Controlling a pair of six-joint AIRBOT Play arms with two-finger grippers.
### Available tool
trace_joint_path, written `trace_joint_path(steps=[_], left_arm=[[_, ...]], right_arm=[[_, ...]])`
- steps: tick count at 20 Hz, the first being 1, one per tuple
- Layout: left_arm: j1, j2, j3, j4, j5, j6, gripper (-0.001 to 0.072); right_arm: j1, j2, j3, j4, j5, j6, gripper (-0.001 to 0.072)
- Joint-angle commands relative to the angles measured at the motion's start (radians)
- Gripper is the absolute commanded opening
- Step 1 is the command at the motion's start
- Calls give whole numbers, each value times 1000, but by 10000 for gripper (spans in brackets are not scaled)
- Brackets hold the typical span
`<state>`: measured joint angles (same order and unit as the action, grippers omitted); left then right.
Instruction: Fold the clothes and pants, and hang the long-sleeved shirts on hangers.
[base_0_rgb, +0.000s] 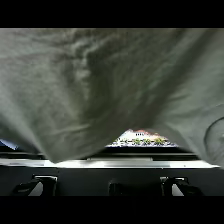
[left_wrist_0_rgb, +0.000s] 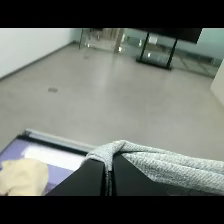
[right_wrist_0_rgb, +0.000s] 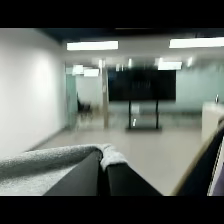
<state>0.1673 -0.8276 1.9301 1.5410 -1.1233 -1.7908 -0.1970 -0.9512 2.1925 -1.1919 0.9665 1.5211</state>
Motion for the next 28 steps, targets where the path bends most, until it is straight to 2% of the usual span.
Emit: trace_joint_path(steps=[1,4,8,11,13,16,19,22,23,24,25,26,27,28], left_arm=[[-1,-163,-6,-61,-137,77,16],[-23,-408,-55,-135,-146,180,16],[-76,-784,-82,-135,-108,199,16],[-123,-1008,-82,-86,29,198,16],[-149,-1092,-82,-78,138,194,16],[-183,-1153,-82,-79,277,132,17],[-212,-1188,-82,-79,286,130,17],[-217,-1205,-82,-79,226,129,21],[-215,-1207,-82,-79,200,130,41],[-211,-1206,-82,-79,176,129,140],[-204,-1203,-82,-79,146,129,331],[-196,-1198,-80,-80,115,129,467],[-183,-1195,-65,-80,69,129,532],[-168,-1192,-40,-80,21,129,533]], right_arm=[[1,-136,-119,124,152,39,31],[2,-300,-318,220,167,39,31],[9,-603,-381,223,170,6,32],[68,-809,-381,225,73,-47,32],[117,-912,-381,226,-17,-61,32],[185,-1000,-381,225,-117,-59,32],[231,-1047,-381,208,-121,-58,32],[247,-1062,-381,188,-57,-50,33],[247,-1062,-381,169,-24,-29,33],[244,-1061,-381,148,14,-7,34],[238,-1059,-381,135,55,7,52],[232,-1056,-381,131,98,22,158],[222,-1046,-380,132,148,41,308],[207,-1029,-380,133,195,56,403]])
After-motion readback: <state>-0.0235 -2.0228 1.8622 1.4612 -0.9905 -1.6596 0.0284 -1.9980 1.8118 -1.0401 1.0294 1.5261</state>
